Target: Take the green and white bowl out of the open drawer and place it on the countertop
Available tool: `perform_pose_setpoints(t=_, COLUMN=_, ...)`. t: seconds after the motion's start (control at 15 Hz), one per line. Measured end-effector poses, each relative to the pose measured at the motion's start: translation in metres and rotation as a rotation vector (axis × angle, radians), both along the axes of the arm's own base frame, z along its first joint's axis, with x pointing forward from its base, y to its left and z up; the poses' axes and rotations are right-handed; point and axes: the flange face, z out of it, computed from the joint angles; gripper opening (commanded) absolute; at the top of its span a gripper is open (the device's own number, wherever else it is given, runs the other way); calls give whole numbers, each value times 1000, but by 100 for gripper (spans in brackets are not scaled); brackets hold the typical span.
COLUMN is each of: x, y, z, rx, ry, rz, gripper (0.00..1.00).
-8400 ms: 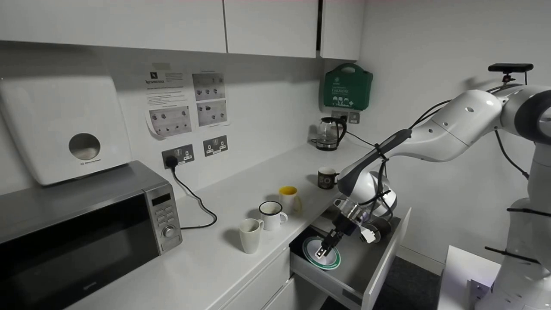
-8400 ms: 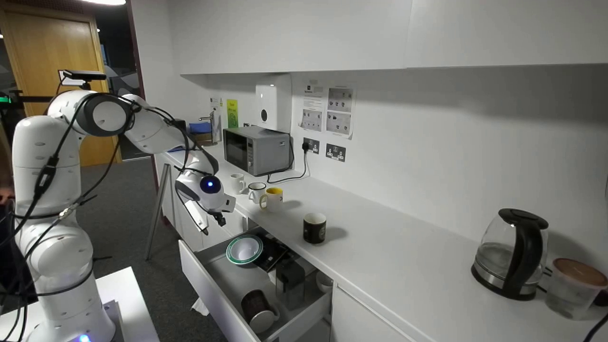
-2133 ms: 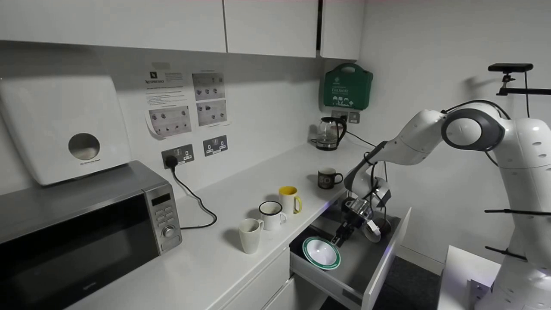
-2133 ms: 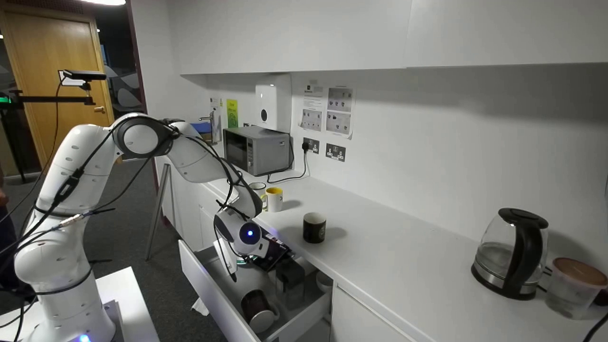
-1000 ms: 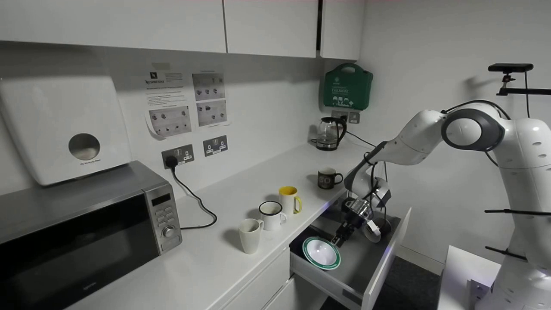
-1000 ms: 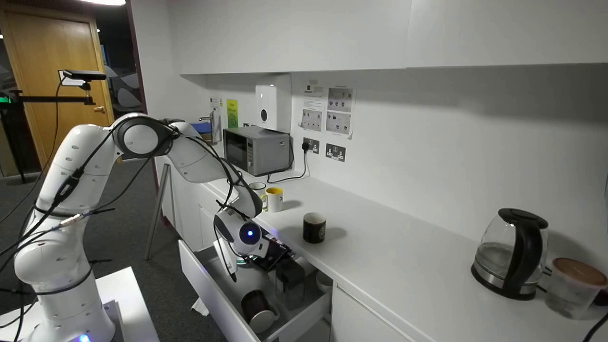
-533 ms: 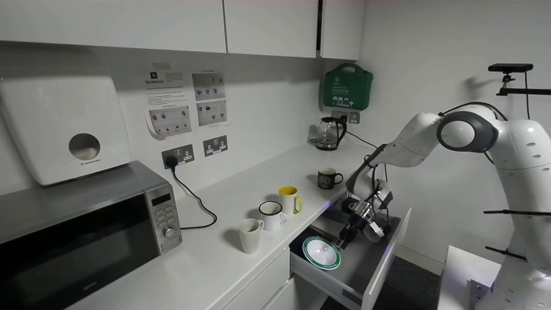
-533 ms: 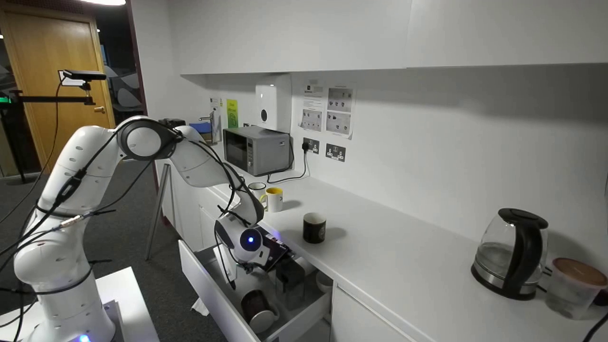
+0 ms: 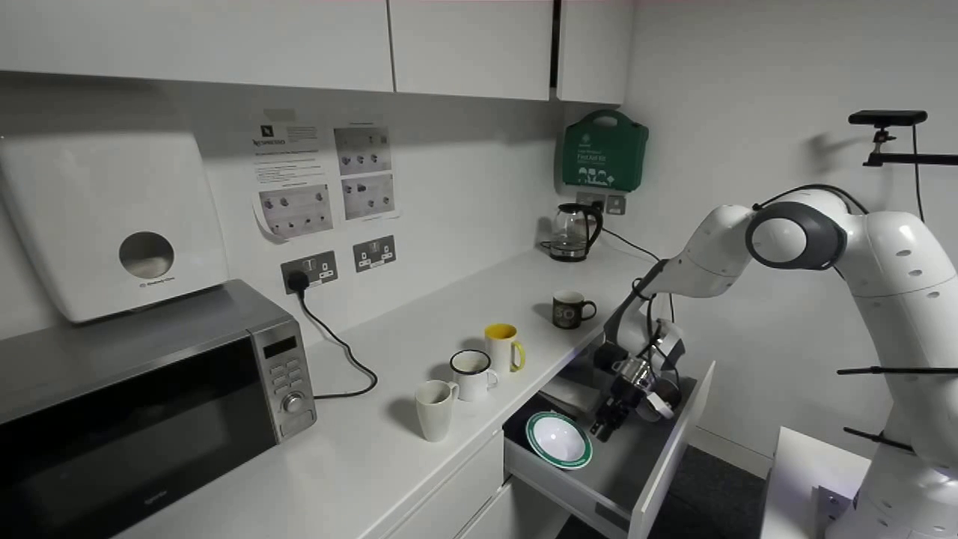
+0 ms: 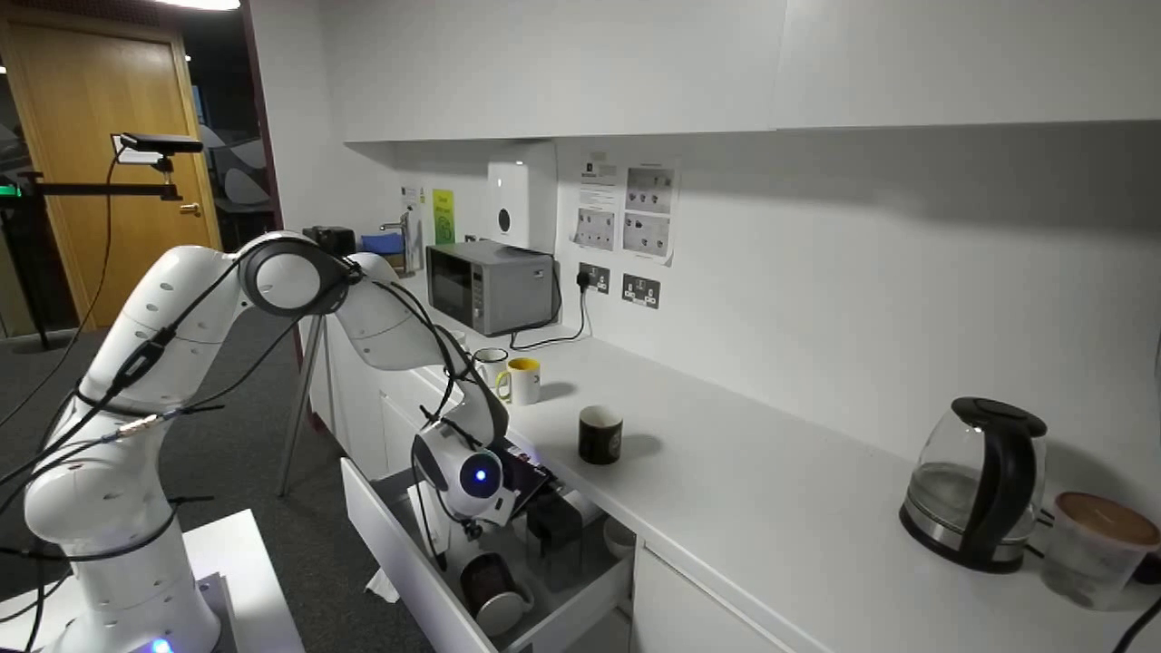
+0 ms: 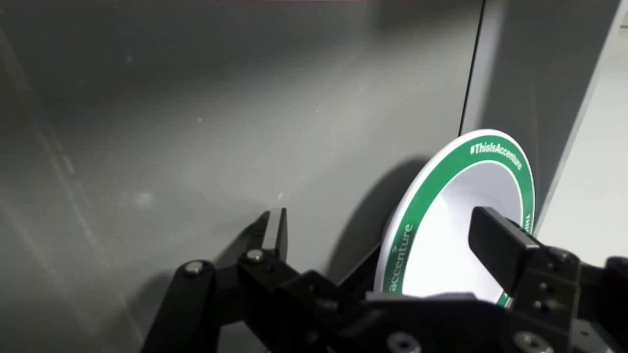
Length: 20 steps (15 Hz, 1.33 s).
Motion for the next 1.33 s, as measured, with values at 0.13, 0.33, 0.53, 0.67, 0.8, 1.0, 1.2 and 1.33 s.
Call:
perform_pose_setpoints(t=0.13, x=2, y=1, z=1, rx=0, ry=4, rz=1, gripper=100)
perform_pose_setpoints(t=0.33, x=7, y=1, z=4, rx=6, ry=7, rz=7, gripper=100)
perform_pose_setpoints(t=0.53, x=17, y=3, z=10, rx=34, ry=-2, rz=9, gripper=100)
perform_pose_setpoints(t=0.67, x=24, y=4, z=15, rx=74, ry=-15, rz=16, gripper=100)
perform_pose_setpoints(t=0.8, x=31, y=2, z=20, rx=112, ry=-29, rz=21, gripper=100)
perform_pose_setpoints(t=1.0, x=37, y=-2, z=25, rx=159, ry=-44, rz=24, gripper=100)
perform_pose_setpoints(t=1.2, x=41, y=-7, z=25, rx=189, ry=-50, rz=22, gripper=100)
perform_pose_setpoints(t=1.33, x=43, y=-10, z=22, rx=207, ry=-48, rz=22, gripper=100)
